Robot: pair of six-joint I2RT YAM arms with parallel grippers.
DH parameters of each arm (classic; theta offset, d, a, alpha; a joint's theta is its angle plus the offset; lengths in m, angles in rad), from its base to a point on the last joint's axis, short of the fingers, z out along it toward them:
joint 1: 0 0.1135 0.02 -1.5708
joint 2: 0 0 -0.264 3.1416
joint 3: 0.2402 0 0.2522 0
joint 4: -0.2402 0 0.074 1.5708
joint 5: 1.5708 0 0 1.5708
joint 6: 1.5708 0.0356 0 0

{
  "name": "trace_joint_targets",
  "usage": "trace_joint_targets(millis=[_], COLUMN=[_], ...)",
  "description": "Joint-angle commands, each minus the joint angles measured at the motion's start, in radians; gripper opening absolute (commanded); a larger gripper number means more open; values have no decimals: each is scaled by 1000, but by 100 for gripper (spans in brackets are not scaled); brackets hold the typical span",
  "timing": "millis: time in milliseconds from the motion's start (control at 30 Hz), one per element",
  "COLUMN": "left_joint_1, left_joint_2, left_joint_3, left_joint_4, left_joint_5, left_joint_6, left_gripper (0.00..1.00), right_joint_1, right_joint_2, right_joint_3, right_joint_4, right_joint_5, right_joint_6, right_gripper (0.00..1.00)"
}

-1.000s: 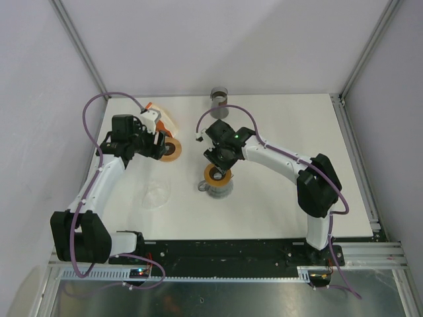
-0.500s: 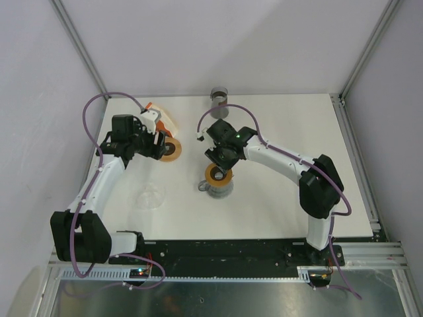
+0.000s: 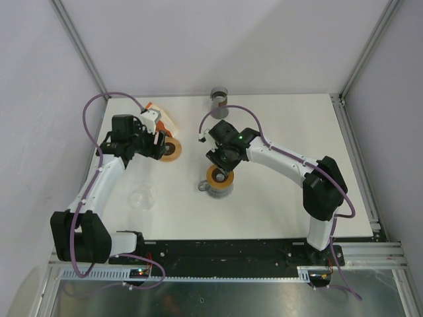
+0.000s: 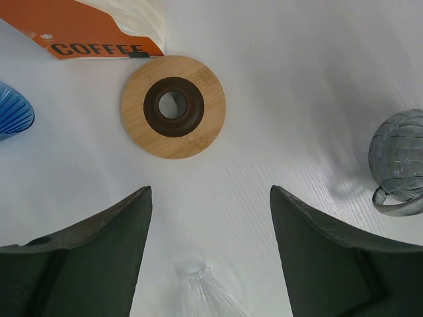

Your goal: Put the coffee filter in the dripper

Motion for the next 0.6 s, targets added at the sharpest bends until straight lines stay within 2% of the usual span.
trace_joint_targets(millis=[0,267,567], left_joint_1=[3,4,6], left_joint_2=[-37,-56,-137], left_joint_3=[-4,-10,-6], left_joint_4=[2,-39,-413], left_joint_5=[18,-17,-162], left_joint_6=[23,86,403], left_gripper=[77,77,77], right_joint_1=[1,3,9], right_joint_2=[-23,-33,-123], right_joint_3=[4,18,33], right_joint_4=[18,5,-2], right_joint_5=[-29,-10,43], right_joint_6=[-3,-4,3], right_gripper=[47,59,67])
